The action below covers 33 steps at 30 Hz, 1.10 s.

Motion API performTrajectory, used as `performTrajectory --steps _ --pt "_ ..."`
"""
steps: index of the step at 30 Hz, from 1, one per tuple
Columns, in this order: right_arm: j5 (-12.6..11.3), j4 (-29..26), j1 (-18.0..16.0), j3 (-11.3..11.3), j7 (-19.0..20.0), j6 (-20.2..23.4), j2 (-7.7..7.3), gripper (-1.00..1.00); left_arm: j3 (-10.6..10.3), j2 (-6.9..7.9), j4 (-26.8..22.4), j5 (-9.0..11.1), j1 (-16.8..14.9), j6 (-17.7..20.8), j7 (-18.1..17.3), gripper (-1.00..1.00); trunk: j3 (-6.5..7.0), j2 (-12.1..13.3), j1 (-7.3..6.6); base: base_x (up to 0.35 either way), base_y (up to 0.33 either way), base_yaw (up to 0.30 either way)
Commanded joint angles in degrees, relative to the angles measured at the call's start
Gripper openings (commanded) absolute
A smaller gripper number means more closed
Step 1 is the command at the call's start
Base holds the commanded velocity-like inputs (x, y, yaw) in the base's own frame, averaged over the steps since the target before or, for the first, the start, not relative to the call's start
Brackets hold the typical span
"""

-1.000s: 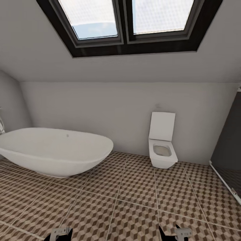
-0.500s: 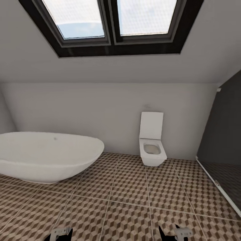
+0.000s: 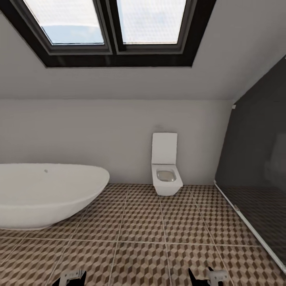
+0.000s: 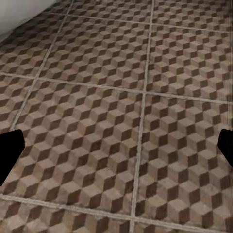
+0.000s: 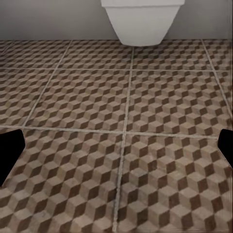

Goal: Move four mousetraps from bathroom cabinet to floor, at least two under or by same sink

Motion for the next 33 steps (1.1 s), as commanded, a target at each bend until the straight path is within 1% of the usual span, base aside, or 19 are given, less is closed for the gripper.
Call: performTrajectory --steps 1,9,16,33 --pt "-0.61 0.07 -0.05 0.21 0.42 -0.12 -0.01 1.0 0.47 0.04 0.23 0.11 -0.09 -0.3 -0.52 1.0 -0.03 -0.04 0.0 0.0 0.0 -0.253" --pt "-0.61 0.07 -0.05 0.21 0.42 -0.12 0.0 1.0 0.47 0.02 0.28 0.11 -0.09 -0.3 -0.52 1.0 0.2 -0.04 0.0 0.0 0.0 -0.253" --pt "-0.61 0.07 -0.07 0.24 0.42 -0.13 0.0 1.0 0.47 -0.51 0.31 0.11 -0.09 -0.3 -0.52 1.0 0.39 -0.04 0.0 0.0 0.0 -0.253" --pt "-0.61 0.07 -0.05 0.28 0.42 -0.06 0.03 1.0 0.47 -0.57 0.31 0.11 -0.09 -0.29 -0.52 1.0 0.75 -0.04 0.0 0.0 0.0 -0.253"
